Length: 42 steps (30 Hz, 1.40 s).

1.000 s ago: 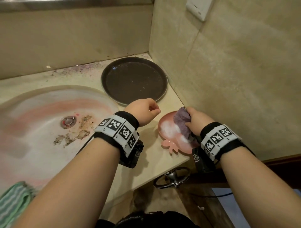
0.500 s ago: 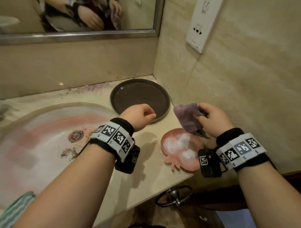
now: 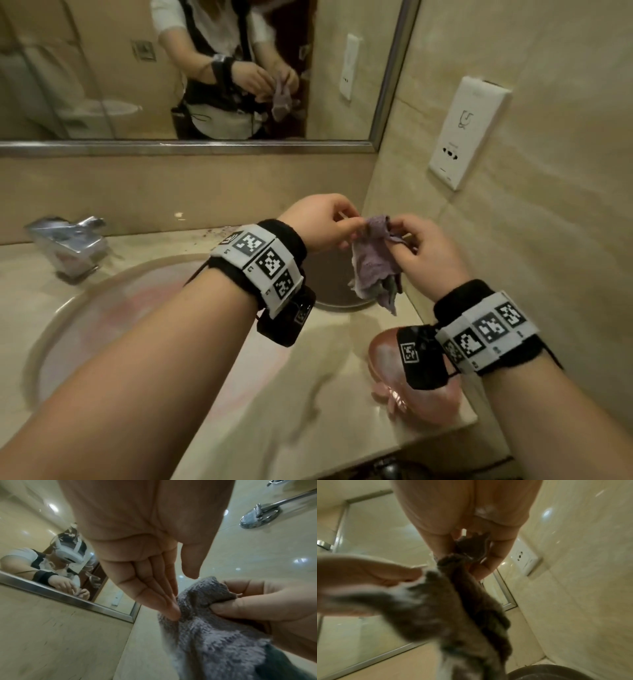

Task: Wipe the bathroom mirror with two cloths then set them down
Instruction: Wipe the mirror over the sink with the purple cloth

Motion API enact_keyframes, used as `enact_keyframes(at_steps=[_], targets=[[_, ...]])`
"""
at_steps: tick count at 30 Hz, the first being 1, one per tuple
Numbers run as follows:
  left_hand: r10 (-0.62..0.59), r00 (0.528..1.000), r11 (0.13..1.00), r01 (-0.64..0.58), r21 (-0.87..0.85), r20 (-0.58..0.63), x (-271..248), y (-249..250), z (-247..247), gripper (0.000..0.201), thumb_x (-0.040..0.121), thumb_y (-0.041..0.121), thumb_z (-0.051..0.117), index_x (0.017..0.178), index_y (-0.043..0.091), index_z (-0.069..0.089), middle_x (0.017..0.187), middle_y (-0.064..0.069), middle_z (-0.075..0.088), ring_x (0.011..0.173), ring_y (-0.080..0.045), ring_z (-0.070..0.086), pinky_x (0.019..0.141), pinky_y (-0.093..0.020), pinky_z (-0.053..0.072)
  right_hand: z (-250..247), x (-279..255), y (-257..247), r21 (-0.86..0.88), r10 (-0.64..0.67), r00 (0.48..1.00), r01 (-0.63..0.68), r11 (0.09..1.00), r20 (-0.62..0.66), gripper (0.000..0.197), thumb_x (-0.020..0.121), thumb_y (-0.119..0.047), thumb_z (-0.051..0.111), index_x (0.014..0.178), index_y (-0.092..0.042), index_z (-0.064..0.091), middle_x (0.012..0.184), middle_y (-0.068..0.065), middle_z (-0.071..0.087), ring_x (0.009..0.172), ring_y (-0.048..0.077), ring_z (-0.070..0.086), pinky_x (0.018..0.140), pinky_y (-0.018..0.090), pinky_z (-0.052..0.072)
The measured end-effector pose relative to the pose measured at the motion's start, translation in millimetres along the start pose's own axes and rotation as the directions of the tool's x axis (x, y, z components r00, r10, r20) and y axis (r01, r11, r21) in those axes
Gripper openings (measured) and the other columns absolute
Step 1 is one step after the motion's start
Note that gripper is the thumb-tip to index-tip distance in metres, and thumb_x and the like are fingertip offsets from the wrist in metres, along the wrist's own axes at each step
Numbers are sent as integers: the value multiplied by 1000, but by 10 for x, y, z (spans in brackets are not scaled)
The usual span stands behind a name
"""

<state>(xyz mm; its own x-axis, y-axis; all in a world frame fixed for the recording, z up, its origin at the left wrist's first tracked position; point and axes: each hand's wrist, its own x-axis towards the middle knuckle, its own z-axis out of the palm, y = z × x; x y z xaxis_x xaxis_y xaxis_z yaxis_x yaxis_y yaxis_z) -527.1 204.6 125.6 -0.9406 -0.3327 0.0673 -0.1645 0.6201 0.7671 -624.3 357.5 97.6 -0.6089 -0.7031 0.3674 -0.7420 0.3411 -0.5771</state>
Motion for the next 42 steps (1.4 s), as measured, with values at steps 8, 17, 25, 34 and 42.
enact_keyframes(at_steps=[8,17,25,34,42], targets=[[-67,990,998,67,-3,-125,24,49,-140,26,87,40,61,96,16,60,88,-4,71,83,-17,68,82,-37,55,133,37,-242,18,-182,981,181,983,64,24,91,-19,56,112,-14,66,101,-2,60,99,13,54,85,19,38],[-104,985,992,93,-84,-139,-55,49,-360,25,86,1,56,101,19,52,94,-4,67,86,-20,64,81,-35,55,34,136,-243,286,-56,995,79,955,-88,11,91,-26,57,97,-25,66,100,-3,65,95,11,61,86,32,50],[-25,968,999,19,-26,-251,-145,115,-567,55,83,-13,34,80,30,68,86,10,61,78,-8,55,73,-23,48,-121,359,-214,275,15,995,11,961,-94,31,88,-13,60,111,-32,50,91,-6,53,84,11,54,76,24,46],[54,959,971,14,237,-278,-196,295,-815,20,91,10,48,88,21,65,87,8,50,81,-10,51,73,-24,45,-257,606,-447,-59,-98,994,101,993,54,29,92,-22,54,120,-23,57,114,-1,54,103,14,52,93,28,43],[171,899,912,12,411,-404,-81,384,-1355,23,84,14,64,83,26,45,90,7,52,85,-14,51,69,-22,36,-229,1019,-764,221,-94,996,93,971,-6,11,85,-20,64,82,-25,54,87,-4,59,84,15,57,74,30,48]])
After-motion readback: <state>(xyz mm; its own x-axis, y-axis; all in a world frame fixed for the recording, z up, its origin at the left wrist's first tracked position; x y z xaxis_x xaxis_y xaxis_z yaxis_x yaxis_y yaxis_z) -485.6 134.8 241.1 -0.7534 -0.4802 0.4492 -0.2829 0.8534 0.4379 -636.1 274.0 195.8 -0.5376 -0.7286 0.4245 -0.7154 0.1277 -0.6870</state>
